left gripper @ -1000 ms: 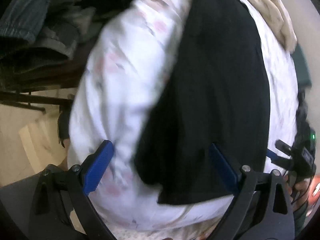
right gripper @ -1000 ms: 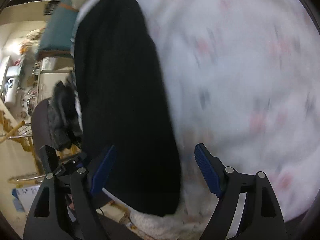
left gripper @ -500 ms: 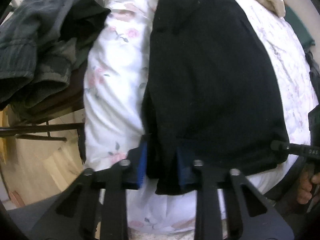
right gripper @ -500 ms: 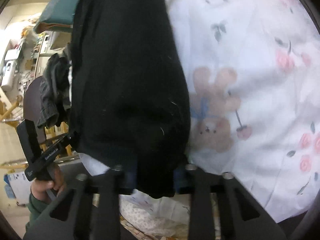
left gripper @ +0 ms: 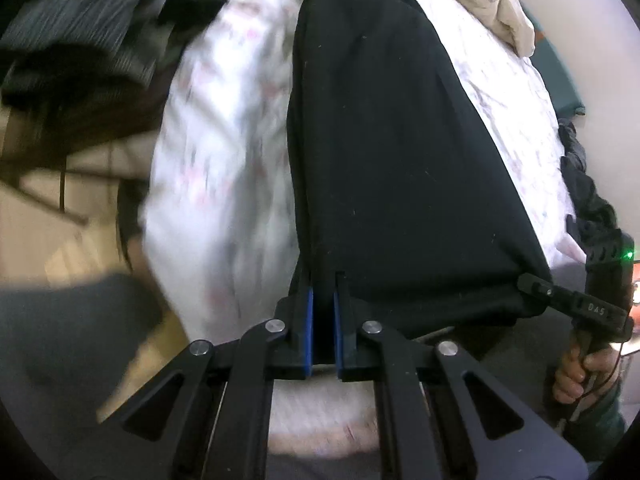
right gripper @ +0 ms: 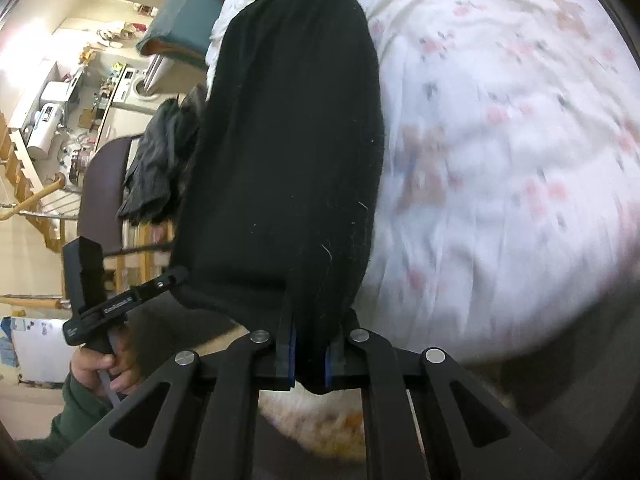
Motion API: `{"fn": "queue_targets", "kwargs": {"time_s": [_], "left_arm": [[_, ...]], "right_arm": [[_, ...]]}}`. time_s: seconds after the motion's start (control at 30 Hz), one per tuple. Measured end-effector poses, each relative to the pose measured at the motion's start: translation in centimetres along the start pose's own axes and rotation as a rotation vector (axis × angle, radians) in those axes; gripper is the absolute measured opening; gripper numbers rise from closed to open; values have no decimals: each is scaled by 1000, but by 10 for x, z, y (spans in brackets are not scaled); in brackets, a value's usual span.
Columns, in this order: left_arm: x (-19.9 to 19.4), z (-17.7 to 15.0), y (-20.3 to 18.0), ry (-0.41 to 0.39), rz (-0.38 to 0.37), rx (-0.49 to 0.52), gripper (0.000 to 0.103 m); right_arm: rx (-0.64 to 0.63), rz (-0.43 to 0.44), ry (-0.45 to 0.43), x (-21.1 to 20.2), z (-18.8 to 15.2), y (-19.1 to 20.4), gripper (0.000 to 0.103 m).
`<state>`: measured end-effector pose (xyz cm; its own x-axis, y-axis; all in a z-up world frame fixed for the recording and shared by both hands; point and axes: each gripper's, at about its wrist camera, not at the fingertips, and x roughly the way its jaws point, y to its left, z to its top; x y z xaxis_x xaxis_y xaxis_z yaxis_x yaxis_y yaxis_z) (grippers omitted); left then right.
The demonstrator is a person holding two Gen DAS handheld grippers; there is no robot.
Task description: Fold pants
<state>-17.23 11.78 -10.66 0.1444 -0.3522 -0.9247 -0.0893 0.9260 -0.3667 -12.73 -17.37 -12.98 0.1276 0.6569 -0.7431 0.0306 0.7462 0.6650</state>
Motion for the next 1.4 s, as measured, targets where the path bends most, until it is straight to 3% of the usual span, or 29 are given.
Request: {"fn": "queue_targets", "kwargs": {"time_s": [0.13, 0.2, 0.33, 0.4, 0.47, 0.63, 0.8, 0.9, 1.13, 1.27, 1.3, 1.33, 1.37, 1.4], "left_arm": [[0, -26, -2, 42, 10, 14, 6], [8, -22, -3, 48, 28, 6, 6], [-11, -14, -5, 3, -34, -30, 5], [-35, -1, -5, -47, -105, -53, 5], [-66, 25, -16, -136, -147, -35, 4], [-87, 100, -47, -213, -111, 34, 2], [-40, 176, -48, -156, 0, 46, 2], [4, 205, -37, -79, 55, 41, 3], [66, 269, -4, -12, 16, -81, 6], [88, 283, 7, 48, -4, -124, 8], [87, 282, 9, 47, -18, -128, 10], [82, 280, 10, 41, -32, -121, 19], [75, 277, 8, 29, -22, -111, 46], [63, 274, 8, 1, 5, -108, 62]], "right_arm": [[41, -24, 61, -4, -30, 0, 9], [57, -31, 75, 2, -29, -5, 9], [61, 33, 28, -12, -14, 7, 9], [91, 98, -20, -34, -5, 4, 9], [56, 98, -90, -52, 14, 16, 9], [27, 128, -179, -66, 89, 42, 9], [33, 68, -159, -34, 164, 36, 9], [59, 38, -70, 2, 202, 14, 10], [164, 16, -42, 50, 255, -22, 11], [251, 22, 1, 76, 270, -40, 15], [254, 26, 11, 78, 271, -42, 16], [252, 32, 21, 77, 272, -43, 17], [245, 43, 30, 74, 272, -43, 18], [233, 52, 41, 69, 271, -42, 20]]}}
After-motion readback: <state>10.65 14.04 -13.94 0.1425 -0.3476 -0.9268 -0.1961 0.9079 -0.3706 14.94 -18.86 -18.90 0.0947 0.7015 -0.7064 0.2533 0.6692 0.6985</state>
